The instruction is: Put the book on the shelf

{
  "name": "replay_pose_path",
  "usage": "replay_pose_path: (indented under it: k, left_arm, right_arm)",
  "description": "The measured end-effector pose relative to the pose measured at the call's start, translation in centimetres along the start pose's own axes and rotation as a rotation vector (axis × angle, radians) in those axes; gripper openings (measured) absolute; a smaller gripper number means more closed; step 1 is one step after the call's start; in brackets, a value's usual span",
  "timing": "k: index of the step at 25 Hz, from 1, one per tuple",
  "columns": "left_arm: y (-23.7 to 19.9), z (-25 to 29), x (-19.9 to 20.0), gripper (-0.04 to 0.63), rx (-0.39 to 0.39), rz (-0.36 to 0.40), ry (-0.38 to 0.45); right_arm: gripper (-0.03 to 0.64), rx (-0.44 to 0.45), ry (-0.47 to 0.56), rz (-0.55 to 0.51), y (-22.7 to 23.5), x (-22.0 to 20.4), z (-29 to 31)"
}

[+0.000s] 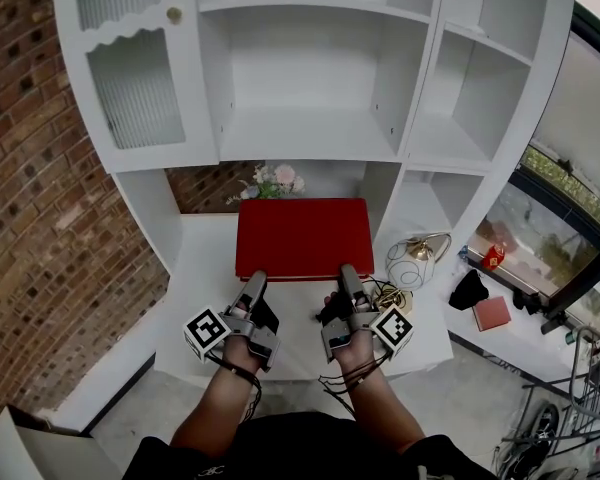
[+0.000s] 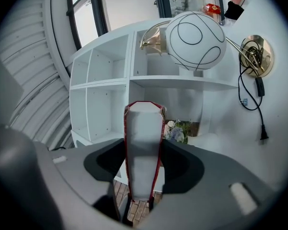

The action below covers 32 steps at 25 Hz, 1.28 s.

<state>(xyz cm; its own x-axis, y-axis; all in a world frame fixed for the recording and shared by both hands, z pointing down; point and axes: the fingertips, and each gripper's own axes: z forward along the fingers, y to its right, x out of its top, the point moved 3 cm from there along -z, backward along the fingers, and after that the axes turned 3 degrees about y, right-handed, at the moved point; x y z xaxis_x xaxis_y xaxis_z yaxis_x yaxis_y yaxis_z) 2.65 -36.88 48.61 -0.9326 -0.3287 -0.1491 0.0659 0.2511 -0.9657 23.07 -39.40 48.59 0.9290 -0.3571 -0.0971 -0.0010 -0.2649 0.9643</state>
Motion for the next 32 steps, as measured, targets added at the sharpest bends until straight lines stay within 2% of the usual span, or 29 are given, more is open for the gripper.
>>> replay_pose_path:
  k: [12, 25, 32]
  left_arm:
    - [3.7, 1.5, 0.4, 0.224, -0.072, 0.011, -0.014]
    - [8.1, 3.9, 1.7, 0.224, -0.176, 0.051, -0.009]
    - [9.7, 5.4, 2.6, 0.225, -0.21, 0.078, 0.003]
  right_arm:
    - [0.243, 0.06, 0.025, -0.033, -3.2, 0.7, 1.2]
    - [0.242, 0.161, 0.048, -0.071, -8.0, 1.7, 3.4]
    - [0.242, 0.186, 0.053, -0.081, -9.6, 2.1, 5.1]
